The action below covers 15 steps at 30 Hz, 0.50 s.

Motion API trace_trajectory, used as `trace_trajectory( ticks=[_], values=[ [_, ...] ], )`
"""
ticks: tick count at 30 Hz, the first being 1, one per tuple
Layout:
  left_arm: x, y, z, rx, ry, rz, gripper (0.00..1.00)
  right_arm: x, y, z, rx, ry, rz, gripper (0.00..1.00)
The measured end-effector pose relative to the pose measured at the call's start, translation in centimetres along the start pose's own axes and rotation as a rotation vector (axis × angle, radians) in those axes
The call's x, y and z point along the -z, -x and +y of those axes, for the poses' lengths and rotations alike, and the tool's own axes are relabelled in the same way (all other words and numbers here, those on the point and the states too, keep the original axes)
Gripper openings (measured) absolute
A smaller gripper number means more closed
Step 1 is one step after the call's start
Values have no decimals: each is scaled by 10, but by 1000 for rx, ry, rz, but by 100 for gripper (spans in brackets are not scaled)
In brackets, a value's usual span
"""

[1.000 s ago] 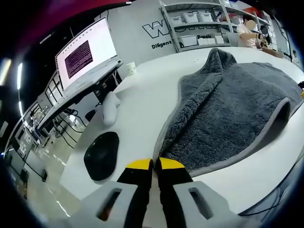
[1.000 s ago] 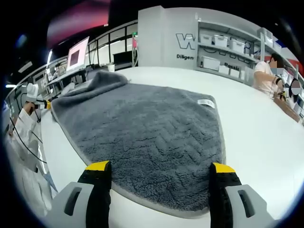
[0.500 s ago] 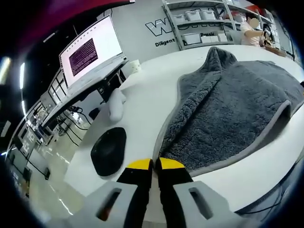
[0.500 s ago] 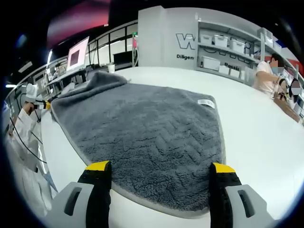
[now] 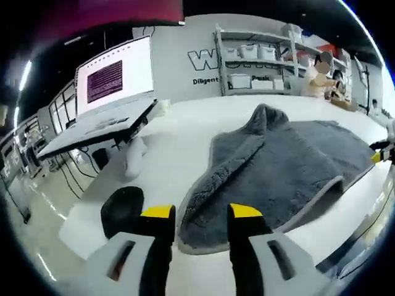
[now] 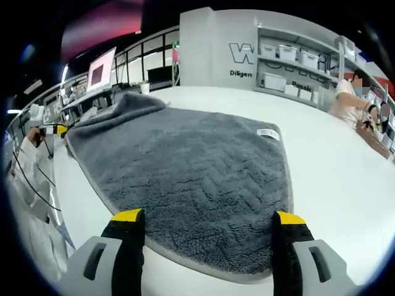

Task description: Open the folded towel by lifting each exposed corner and separating the folded layers until the towel lies flat within the target outline without major curled edges

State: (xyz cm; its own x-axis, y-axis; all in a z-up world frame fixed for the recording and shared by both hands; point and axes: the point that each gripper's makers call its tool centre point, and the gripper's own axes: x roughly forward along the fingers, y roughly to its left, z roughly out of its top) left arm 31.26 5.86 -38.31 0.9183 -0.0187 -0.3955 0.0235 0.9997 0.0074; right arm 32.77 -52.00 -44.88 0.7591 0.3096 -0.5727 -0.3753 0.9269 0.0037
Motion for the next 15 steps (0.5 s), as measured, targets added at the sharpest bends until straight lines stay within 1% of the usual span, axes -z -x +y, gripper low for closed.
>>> trace_trajectory(
  ticks=[1, 3, 6, 7, 10, 11, 12, 15],
  values=[
    [-7, -1, -5, 36, 29, -31, 36, 0, 0, 0, 0, 0, 0, 83],
    [-16, -3, -11, 78, 68, -66, 37, 0, 0, 0, -1, 0, 0, 83],
    [-26, -7, -14, 96, 76, -92, 37, 0, 0, 0, -1, 1, 1, 83],
    [-34, -10, -15, 105, 80, -108, 37, 0, 0, 1, -2, 1, 1, 83],
    [-46, -13, -22, 148, 100, -134, 38, 0, 0, 1, -4, 2, 0, 83],
    [-51, -14, -24, 153, 92, -144, 38, 0, 0, 1, -4, 2, -1, 83],
    [-54, -15, -25, 158, 91, -147, 39, 0, 0, 1, -4, 2, -2, 83],
    [-65, -20, -36, 204, 75, -152, 42, -1, 0, 1, -4, 3, -1, 83]
  ],
)
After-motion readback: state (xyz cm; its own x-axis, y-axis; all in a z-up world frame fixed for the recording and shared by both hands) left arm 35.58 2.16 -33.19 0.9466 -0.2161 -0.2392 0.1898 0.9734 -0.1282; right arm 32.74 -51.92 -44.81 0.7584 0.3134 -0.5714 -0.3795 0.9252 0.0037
